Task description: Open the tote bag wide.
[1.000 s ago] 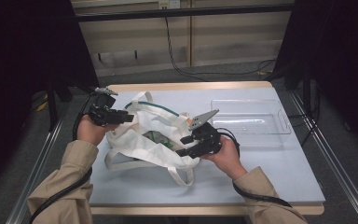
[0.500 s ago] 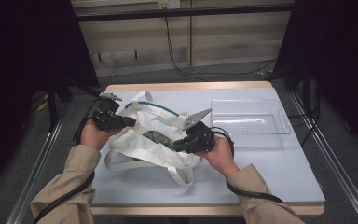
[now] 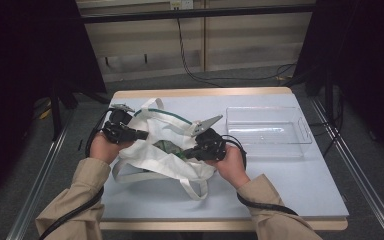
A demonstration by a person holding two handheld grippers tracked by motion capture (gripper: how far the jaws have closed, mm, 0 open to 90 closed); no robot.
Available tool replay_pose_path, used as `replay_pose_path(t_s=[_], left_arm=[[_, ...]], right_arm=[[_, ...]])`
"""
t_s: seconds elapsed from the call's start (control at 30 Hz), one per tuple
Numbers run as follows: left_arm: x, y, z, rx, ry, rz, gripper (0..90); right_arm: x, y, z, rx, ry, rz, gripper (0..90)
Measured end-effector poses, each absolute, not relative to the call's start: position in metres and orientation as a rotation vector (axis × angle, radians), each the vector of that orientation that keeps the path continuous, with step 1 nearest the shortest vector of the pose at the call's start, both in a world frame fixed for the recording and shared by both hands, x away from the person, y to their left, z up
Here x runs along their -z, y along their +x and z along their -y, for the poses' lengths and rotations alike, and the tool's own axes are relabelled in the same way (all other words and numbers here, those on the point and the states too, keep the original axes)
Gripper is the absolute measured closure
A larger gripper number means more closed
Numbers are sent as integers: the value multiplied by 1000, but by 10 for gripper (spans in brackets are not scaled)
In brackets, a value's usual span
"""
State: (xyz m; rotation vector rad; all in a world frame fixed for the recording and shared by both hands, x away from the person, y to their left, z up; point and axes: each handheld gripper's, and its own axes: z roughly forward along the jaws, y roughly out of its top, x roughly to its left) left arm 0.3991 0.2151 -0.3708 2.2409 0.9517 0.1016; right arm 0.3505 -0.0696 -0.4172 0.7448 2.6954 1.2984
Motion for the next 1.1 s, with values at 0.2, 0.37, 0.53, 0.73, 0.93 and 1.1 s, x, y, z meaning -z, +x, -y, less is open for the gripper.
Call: replay_pose_path(t_s=[0.2,0.37,0.53,0.73,0.93,1.1], left_arm=[[379,399,-209,-81,2257,-930,900],[385,396,-204,-87,2243,-940,900],[389,395,-202,-77,2239,-941,900],[393,393,-201,-62,2239,-935,899],[398,390,-201,-56,2241,-937,898],[402,388,-202,-39,2248,-930,899]], right_arm=[[419,353,66,-1269,772,-2679,900],[423,355,64,-1249,796,-2673,897],[424,356,61,-1238,808,-2649,885],[425,358,59,-1185,816,-2605,881],[427,362,60,-1176,837,-2576,883],[427,364,63,-1175,859,-2551,890]])
